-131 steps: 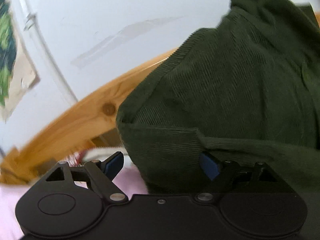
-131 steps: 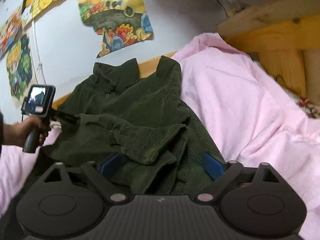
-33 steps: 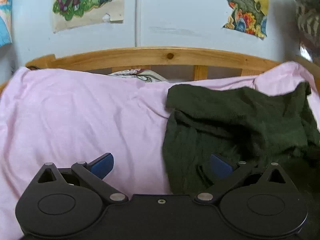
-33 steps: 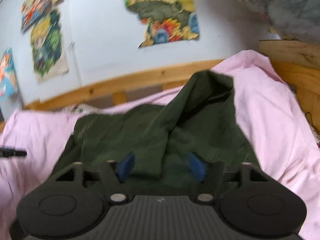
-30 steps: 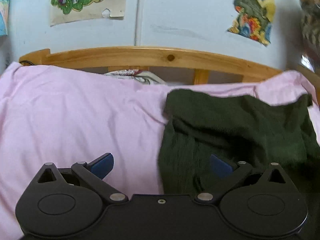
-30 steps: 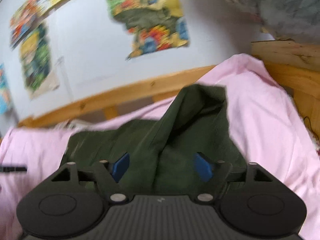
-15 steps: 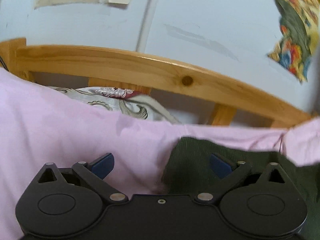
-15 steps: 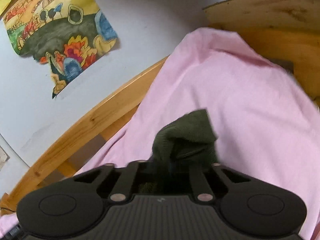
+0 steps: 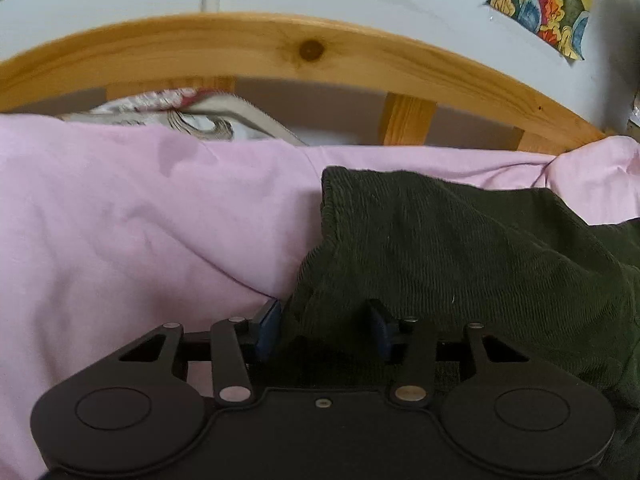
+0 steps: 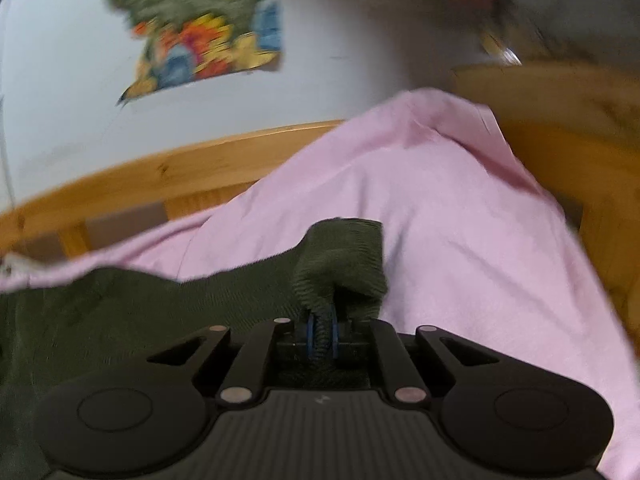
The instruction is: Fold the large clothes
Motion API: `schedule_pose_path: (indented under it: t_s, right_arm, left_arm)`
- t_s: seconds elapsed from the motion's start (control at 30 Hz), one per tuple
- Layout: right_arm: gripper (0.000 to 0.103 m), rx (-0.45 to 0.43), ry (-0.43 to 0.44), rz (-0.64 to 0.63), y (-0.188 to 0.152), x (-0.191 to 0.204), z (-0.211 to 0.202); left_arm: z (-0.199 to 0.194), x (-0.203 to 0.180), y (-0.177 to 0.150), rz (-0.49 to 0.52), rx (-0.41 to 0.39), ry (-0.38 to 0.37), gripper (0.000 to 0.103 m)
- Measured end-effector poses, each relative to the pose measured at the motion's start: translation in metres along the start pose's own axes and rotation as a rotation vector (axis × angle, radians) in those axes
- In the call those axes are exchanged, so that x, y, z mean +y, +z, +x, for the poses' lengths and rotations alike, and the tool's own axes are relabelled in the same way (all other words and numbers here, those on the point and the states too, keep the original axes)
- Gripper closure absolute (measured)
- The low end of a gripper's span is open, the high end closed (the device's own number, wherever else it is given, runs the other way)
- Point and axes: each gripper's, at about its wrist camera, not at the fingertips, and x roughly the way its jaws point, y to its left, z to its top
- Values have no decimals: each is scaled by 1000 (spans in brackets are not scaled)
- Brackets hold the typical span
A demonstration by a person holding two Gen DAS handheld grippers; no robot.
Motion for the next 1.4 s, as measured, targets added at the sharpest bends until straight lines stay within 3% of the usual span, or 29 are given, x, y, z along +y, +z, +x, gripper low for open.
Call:
schedule_pose_path:
  t_s: [0.07, 0.1, 0.17, 0.23, 0.27, 0.33, 0.4, 0.43, 0.47, 0.5, 0.57, 0.63, 0.67, 0.83, 0.93, 1.03, 1.1, 1.13, 1.17, 1.23, 1.3, 1.33, 1.4]
  right_arm:
    - [50, -15, -32, -30, 1, 6, -25]
    - [42, -43, -47, -50, 0, 9, -39]
    - [24, -122, -82, -107, 1, 16, -63]
    - [8, -183, -108, -162, 8, 23, -69]
    - [5, -194, -110, -185, 15, 26, -64]
    - [5, -174, -106, -174, 34, 25, -44]
    - [7, -88, -101, -80, 51, 15, -11]
    - [15, -52, -103, -21, 54, 7, 3]
    - [41, 7, -94, 64, 57, -3, 18]
    - [62, 58, -65, 136, 57, -12, 28]
    - [79, 69, -19, 187, 53, -19, 33]
    - [83, 10, -1, 104, 49, -14, 18]
    - [84, -36, 6, 93, 47, -13, 4]
    - [84, -223, -14, 79, 32, -10, -44]
    - [84, -196, -37, 46, 26, -11, -27]
    - [83, -122, -64, 6, 20, -13, 2]
    - [79, -98, -67, 12, 18, -12, 8]
    - [66, -97, -83, 15, 19, -12, 5]
    - [50, -110, -119, 13, 22, -11, -1]
    - [37, -167, -177, -27, 23, -6, -17]
    - [22, -254, -224, -147, 22, 12, -29]
    - [14, -290, -232, -198, 21, 23, -31]
    - [12, -313, -170, -274, 20, 49, -23]
  left_arm:
    - [-14, -2, 1, 14, -65, 39, 39]
    - [-19, -3, 3, 26, -109, 49, 28]
    - [-27, -9, 8, 68, -206, 54, 18]
    - [-25, -17, 21, 109, -248, 79, 13]
    - [-21, -19, 28, 116, -247, 78, 10]
    - [-6, -21, 44, 114, -225, 65, 10]
    - [17, -19, 61, 78, -148, 74, 11]
    - [26, -15, 66, 49, -102, 79, 13]
    - [36, -9, 69, 3, -56, 65, 20]
    - [41, -3, 70, -46, -35, 27, 40]
    - [44, 7, 66, -150, -6, -87, 73]
    - [35, 5, 62, -175, -37, -96, 92]
    - [25, 4, 60, -175, -74, -103, 96]
    - [-29, 1, 42, -200, -262, -112, 97]
    - [-31, 3, 38, -224, -280, -99, 96]
    - [4, 3, 44, -228, -178, -65, 96]
    - [20, 2, 47, -235, -122, -43, 90]
    - [20, 1, 47, -223, -127, -20, 85]
    - [17, -3, 46, -196, -144, 11, 73]
    - [5, -11, 44, -127, -196, 83, 55]
    - [-12, -22, 41, -61, -272, 143, 24]
    - [-19, -27, 40, -40, -314, 150, 20]
    - [-28, -41, 39, 1, -369, 133, 15]
